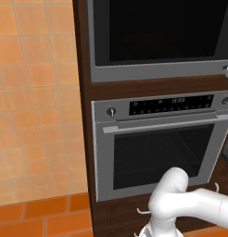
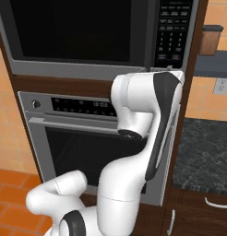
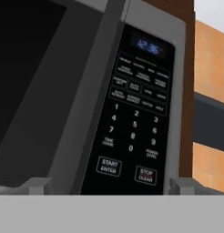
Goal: Open the microwave, place the bowl with waffle inside the microwave, then close the microwave door and turn it on.
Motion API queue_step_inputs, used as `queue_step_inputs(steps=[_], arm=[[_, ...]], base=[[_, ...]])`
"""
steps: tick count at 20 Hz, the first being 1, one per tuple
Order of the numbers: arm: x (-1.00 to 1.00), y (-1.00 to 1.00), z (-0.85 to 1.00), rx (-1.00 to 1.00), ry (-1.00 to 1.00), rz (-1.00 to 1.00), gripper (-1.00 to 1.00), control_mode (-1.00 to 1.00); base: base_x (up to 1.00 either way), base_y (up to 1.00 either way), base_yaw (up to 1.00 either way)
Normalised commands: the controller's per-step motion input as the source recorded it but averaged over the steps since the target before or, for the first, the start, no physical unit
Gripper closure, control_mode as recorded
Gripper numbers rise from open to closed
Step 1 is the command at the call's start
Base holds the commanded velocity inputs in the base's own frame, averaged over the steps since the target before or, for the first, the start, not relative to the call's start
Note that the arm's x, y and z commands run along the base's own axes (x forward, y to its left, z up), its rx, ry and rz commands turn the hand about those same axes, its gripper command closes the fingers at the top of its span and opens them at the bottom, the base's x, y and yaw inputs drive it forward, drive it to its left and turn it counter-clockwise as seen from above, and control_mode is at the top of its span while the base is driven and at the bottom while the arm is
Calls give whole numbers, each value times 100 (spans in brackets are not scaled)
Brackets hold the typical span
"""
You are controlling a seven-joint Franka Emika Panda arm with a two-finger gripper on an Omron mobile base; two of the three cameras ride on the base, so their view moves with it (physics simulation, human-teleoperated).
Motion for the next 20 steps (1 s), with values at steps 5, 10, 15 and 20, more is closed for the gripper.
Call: queue_step_inputs(steps=[5,10,15,20], arm=[[9,-30,0,0,7,0,-100,-100],[10,-26,5,2,4,0,-100,-100],[4,-25,12,0,0,0,-100,-100],[30,-27,7,2,4,0,-100,-100]], base=[[0,0,0],[0,0,0],[0,0,0],[0,0,0]])
